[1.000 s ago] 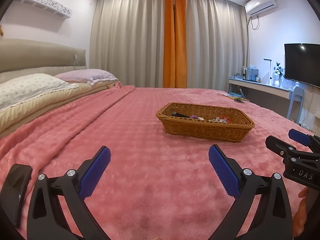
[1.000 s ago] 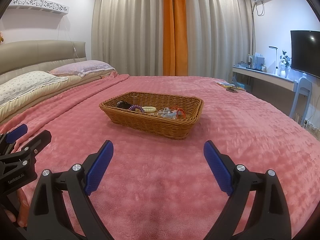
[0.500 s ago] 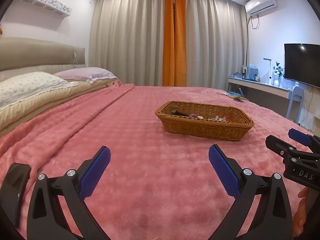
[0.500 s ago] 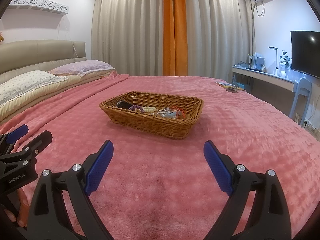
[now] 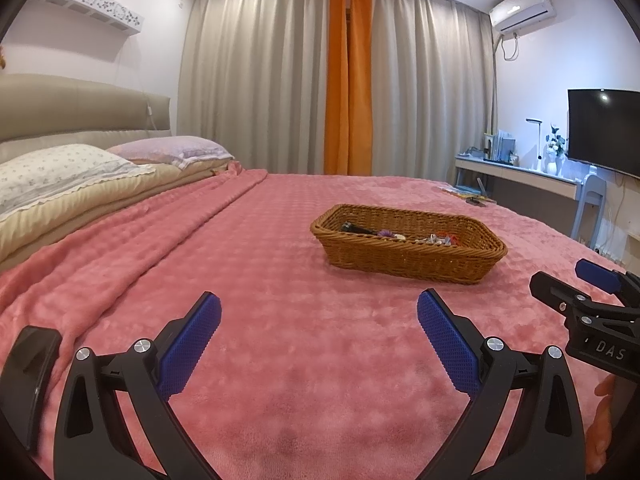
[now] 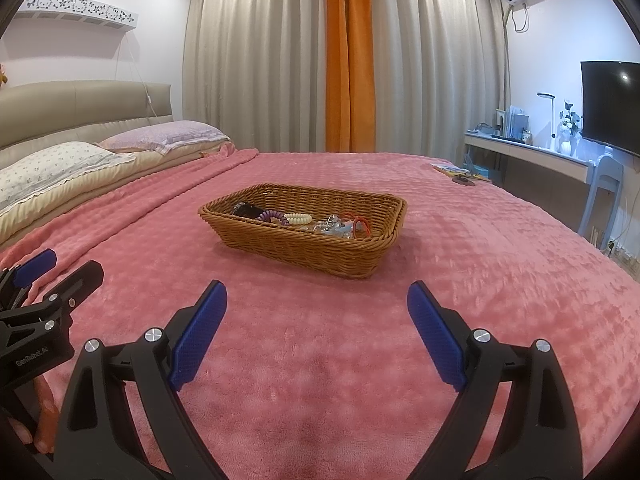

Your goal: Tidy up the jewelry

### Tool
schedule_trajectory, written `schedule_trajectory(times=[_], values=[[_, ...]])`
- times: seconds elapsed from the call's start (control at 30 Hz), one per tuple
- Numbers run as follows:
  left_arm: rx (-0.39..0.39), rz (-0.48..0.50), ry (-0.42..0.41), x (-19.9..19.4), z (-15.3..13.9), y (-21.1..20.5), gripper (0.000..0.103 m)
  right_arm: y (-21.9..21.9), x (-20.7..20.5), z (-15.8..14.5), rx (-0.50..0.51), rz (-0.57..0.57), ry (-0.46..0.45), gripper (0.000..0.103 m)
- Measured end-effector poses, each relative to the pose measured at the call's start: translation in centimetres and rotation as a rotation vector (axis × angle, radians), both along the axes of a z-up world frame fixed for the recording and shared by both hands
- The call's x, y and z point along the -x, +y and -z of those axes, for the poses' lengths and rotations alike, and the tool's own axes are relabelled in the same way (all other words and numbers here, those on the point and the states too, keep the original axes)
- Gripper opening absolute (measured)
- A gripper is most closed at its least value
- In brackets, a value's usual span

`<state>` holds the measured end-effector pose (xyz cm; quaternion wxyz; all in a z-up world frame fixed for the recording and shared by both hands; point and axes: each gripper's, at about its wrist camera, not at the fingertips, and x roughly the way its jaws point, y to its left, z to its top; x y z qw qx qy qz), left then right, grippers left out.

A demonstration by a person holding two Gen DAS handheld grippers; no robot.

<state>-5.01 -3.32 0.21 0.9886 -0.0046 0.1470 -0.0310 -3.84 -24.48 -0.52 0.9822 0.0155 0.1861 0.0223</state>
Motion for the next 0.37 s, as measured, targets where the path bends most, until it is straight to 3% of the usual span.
schedule_trajectory(times=[0.37], values=[[0.012,0.002,0.015,-0.05,-0.22,-0.01,0.095,0.04,-0.01,-0.05,0.001,0.001,0.0,0.087]])
